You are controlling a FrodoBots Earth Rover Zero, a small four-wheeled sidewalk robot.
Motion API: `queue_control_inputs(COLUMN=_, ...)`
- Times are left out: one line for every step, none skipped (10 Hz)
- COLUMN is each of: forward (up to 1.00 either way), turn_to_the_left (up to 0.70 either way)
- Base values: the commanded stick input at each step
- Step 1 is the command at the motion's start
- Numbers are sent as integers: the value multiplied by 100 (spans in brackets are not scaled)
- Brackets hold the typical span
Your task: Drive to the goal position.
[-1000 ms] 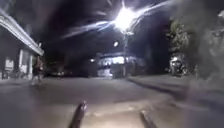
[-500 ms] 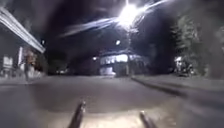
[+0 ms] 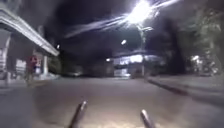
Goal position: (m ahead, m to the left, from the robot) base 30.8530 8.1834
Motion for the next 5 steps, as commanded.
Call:
queue_control_inputs(forward=100, turn_to_the_left=3)
queue_control_inputs(forward=100, turn_to_the_left=16)
queue_control_inputs(forward=100, turn_to_the_left=34)
queue_control_inputs(forward=100, turn_to_the_left=27)
queue_control_inputs(forward=100, turn_to_the_left=3)
